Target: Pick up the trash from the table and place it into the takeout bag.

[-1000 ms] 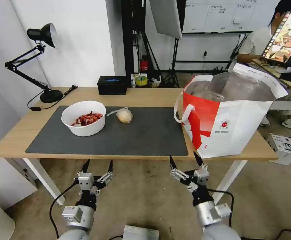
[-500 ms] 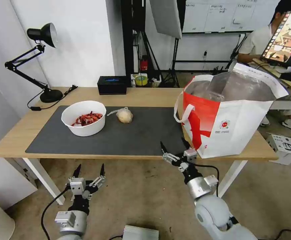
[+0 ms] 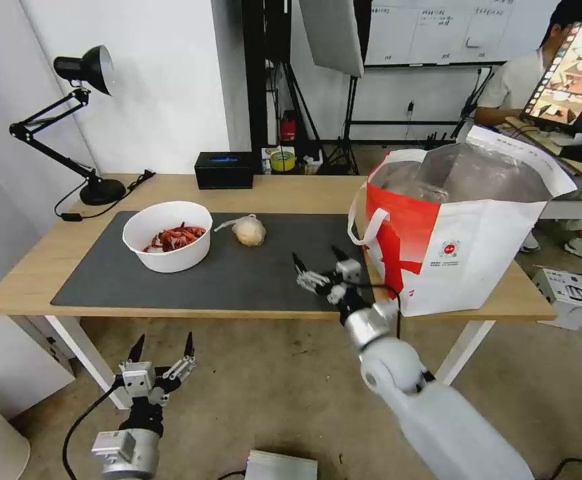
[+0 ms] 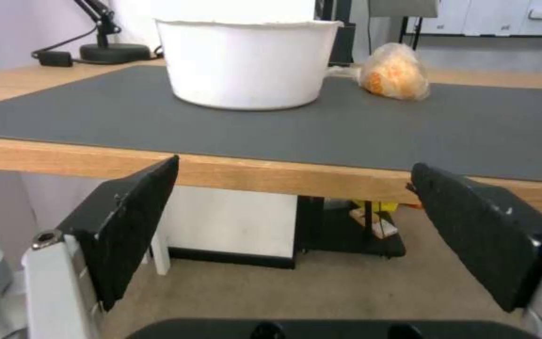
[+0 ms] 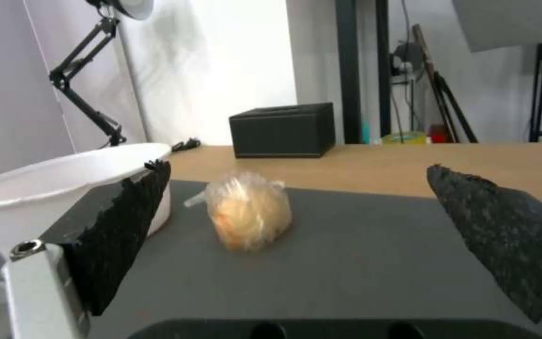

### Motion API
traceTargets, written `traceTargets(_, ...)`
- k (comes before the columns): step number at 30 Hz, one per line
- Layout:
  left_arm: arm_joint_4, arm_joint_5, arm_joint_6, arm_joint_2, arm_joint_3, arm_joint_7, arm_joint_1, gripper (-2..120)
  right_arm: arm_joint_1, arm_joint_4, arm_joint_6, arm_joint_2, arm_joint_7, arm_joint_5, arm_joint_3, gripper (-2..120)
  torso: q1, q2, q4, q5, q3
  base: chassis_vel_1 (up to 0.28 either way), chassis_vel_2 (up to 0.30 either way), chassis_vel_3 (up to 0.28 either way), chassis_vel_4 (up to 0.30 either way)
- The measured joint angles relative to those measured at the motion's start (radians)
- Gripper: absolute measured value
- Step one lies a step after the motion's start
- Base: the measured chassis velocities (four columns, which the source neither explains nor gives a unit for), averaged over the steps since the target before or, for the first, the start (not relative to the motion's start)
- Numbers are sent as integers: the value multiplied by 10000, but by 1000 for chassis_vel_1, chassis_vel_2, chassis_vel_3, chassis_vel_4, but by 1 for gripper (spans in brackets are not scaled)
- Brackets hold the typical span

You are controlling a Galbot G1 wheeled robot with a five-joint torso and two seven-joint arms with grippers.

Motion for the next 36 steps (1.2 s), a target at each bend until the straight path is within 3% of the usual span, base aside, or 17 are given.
traceTargets(7,8,-98,-2,3,-18,0,-80,100,2558,-1773,-546,588,119,408,-990,100,0,-1,3,0,0,0,0,0,0)
traceTargets(12,7,-109,-2,5,-19,6,-84,100,3627,-2719,-855,902,-45,706,-1361,100,-1,0,1,-1,-1,0,0,0,0)
traceTargets(15,6,-110,-3,6,-20,9,-68,100,4384,-3916,-1042,1364,-390,925,-1605,100,-1,0,1,-1,0,0,0,0,0)
traceTargets(27,-1,-86,-2,3,-58,13,53,100,5607,-6699,-1418,3223,-1509,1087,-1497,100,0,0,2,-2,-1,0,0,0,0)
traceTargets(36,54,-83,-3,1,-170,13,91,100,5861,-8260,-1512,4013,-2066,455,-1284,100,-1,0,0,-1,-1,0,0,0,0)
